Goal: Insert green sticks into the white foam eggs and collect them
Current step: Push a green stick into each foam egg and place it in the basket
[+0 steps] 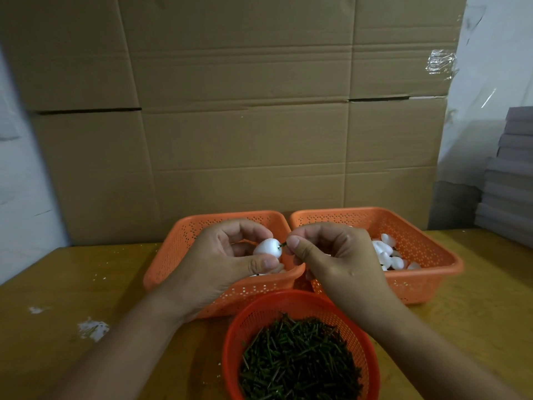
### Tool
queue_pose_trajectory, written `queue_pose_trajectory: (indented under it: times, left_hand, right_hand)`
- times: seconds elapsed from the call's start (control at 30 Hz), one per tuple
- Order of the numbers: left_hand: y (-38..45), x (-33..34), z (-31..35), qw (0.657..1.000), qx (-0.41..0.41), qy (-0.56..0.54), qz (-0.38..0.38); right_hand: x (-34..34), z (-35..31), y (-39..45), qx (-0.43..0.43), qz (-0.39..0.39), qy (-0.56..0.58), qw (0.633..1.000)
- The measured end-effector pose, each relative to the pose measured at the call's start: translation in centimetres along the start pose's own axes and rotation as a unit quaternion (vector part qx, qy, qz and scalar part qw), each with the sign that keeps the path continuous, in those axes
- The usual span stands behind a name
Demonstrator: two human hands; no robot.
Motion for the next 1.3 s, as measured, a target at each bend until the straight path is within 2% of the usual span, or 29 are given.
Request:
queue_pose_trajectory:
  times: [0.3, 0.83, 1.13, 1.3]
  left_hand:
    - [0.0, 0.1, 0.1, 1.0, -0.002, -0.007, 0.018]
    - [0.0, 0.2, 0.4, 0.999, 0.006, 0.042, 0.022]
    - [0.0, -0.4, 0.8, 0.998, 0.032, 0.015, 0.057]
    - [0.0, 0.0, 0.6, 0.998, 0.033, -0.009, 0.056]
  right_hand:
    - [0.0, 0.0, -0.2, -0.019, 0.026, -0.028, 0.999]
    - [0.7, 0.8, -0.3, -0.011, 0.002, -0.036, 0.999]
    - [1.3, 1.2, -0.1, 0.036, -0.069, -0.027, 0.997]
    - [2.2, 1.3, -0.3, 0.067, -0.094, 0.025, 0.993]
Point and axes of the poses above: each hand's wrist, its own y-axis towards the middle knuckle, its own x-axis out of the palm, z = x × y, the point moved 5 cm from there along y, towards the middle knuckle, and after that the axes turned 8 degrees about -z, right-handed, at the moved point
